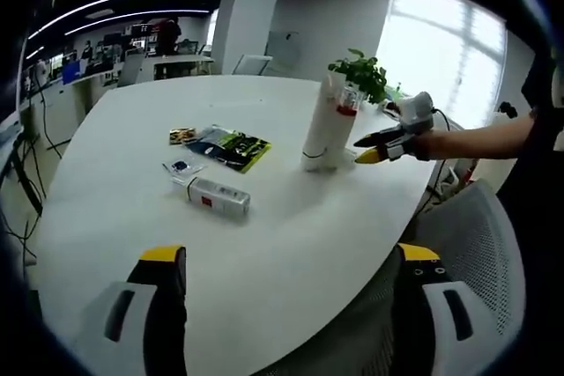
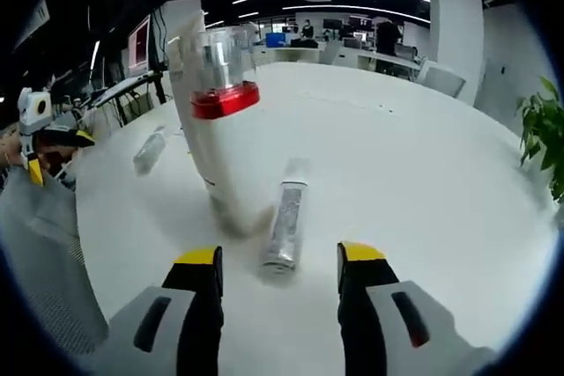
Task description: Arrange the skincare products in the storage area until every visible bottle or jar stands upright without overlapping.
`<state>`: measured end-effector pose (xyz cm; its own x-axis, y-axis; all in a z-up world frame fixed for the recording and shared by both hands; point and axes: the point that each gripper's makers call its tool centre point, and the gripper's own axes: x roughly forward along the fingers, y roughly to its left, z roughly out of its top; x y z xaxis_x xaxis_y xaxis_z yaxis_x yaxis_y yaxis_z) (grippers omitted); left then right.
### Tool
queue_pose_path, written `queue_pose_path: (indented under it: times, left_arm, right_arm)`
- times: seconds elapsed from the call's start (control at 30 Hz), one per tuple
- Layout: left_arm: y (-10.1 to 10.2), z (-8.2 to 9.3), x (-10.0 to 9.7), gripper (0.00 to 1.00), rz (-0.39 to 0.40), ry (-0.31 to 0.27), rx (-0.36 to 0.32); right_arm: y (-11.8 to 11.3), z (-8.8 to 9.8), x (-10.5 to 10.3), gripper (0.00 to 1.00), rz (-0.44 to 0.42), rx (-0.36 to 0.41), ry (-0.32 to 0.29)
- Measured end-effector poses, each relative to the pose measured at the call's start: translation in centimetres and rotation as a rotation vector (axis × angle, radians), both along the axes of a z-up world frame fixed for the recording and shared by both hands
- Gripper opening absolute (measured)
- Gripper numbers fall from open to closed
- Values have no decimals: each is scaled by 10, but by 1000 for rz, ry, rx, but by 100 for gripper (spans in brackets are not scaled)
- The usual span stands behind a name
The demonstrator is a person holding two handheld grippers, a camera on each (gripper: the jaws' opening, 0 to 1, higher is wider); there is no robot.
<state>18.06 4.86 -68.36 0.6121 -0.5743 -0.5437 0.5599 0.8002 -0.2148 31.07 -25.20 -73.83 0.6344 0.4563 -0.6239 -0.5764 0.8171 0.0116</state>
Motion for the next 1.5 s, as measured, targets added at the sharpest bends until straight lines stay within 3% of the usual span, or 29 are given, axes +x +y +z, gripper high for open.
queue_pose_path:
  times: [0.3, 0.4, 0.77, 0.97, 1.5]
  left_arm:
    - [0, 1, 1, 93, 13, 0, 5]
    - [0, 1, 1, 93, 16, 1, 8]
    - [5, -2, 2, 92, 22, 6, 24]
    - [7, -6, 2, 92, 23, 13, 34]
    - [12, -10, 4, 90, 45, 20, 39]
  right_arm:
    - [8, -9, 15, 43, 6, -32, 23]
    - [9, -14, 17, 39, 13, -91, 39]
    - [18, -22, 27, 31, 61, -155, 71]
    - [14, -25, 33, 22, 75, -158, 67]
    - [10, -30, 38, 20, 19, -157, 70]
